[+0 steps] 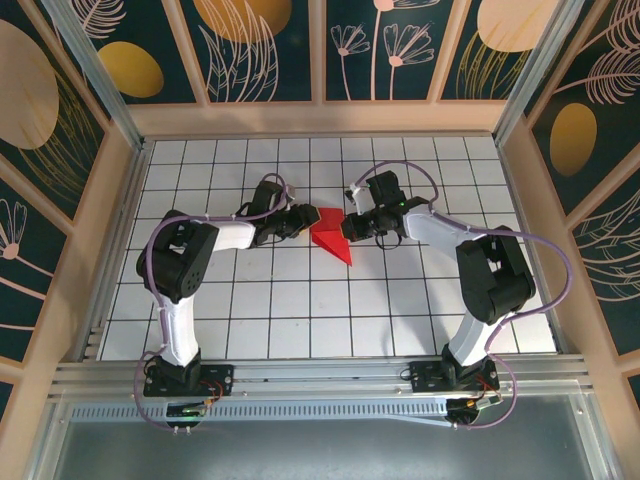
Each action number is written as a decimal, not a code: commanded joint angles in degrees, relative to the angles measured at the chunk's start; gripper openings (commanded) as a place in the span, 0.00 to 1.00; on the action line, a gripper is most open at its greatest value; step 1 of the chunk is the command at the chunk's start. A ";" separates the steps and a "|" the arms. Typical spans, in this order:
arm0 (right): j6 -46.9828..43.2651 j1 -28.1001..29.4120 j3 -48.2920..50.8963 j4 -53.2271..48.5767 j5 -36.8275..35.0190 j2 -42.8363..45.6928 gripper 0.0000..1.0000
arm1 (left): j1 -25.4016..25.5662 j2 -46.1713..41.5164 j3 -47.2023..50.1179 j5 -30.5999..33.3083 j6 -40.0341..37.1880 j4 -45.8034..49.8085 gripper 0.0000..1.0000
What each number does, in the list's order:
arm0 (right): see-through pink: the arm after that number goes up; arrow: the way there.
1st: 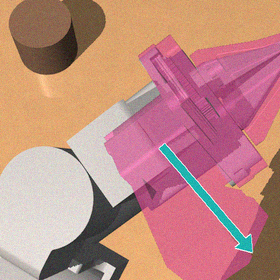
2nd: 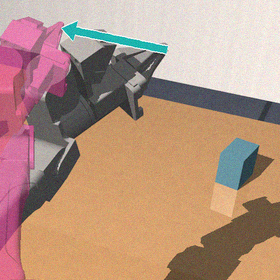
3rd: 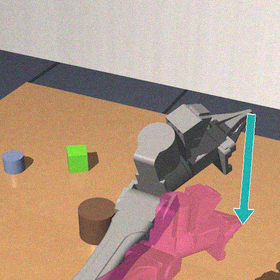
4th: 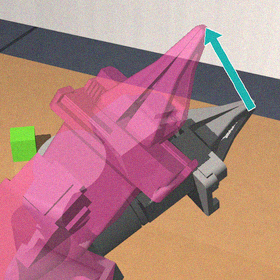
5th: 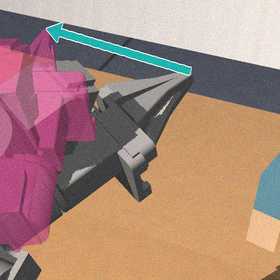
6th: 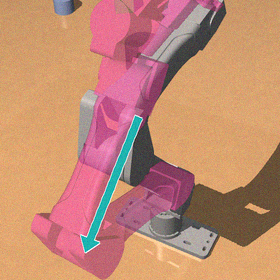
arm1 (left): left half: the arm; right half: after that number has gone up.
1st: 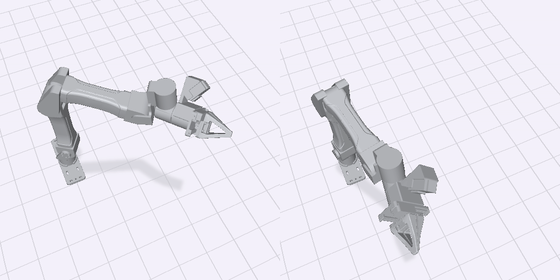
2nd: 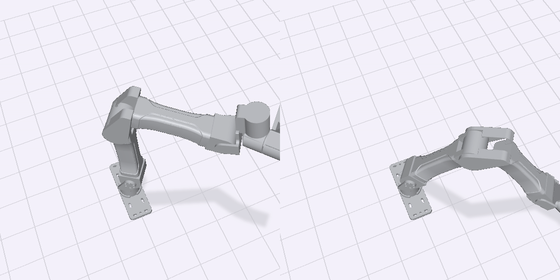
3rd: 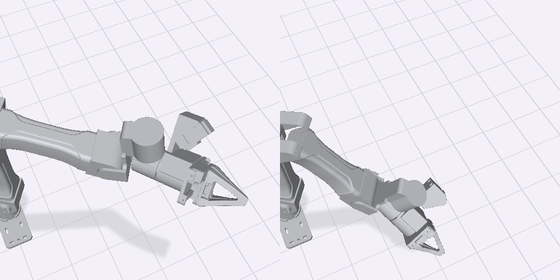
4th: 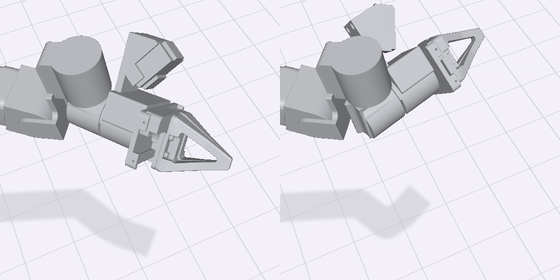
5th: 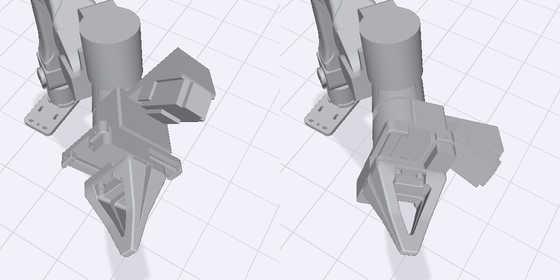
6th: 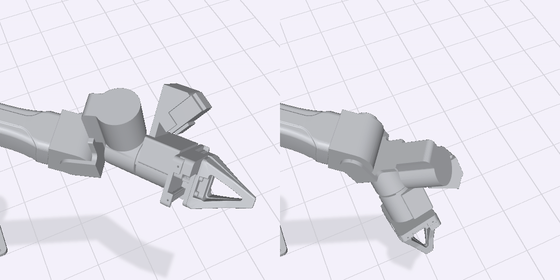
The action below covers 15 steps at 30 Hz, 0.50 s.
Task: Fold a paper plane with a square sheet of paper (fold left side to right side)
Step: Fourth fold the wing at the center of the table.
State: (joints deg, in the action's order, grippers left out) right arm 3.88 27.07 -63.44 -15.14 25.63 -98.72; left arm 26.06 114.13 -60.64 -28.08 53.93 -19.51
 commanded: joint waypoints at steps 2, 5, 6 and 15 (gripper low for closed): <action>0.95 -0.53 0.93 1.27 1.09 1.92 0.00 | 0.48 1.24 -1.67 -0.14 0.43 -0.09 0.44; 1.04 -0.57 0.98 1.49 1.17 1.91 0.00 | 0.63 1.82 -2.02 -0.53 0.48 -0.15 0.40; 1.04 -0.53 0.97 1.41 1.10 1.86 0.00 | 0.65 1.86 -2.11 -0.58 0.55 -0.19 0.37; 0.10 -1.13 0.11 -1.08 -4.01 2.79 0.20 | 0.79 -0.21 -0.91 1.25 1.13 -0.25 0.05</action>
State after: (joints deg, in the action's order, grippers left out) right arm 4.05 26.39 -63.02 -15.03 24.36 -98.63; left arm 26.55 114.85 -61.30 -27.55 54.48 -19.49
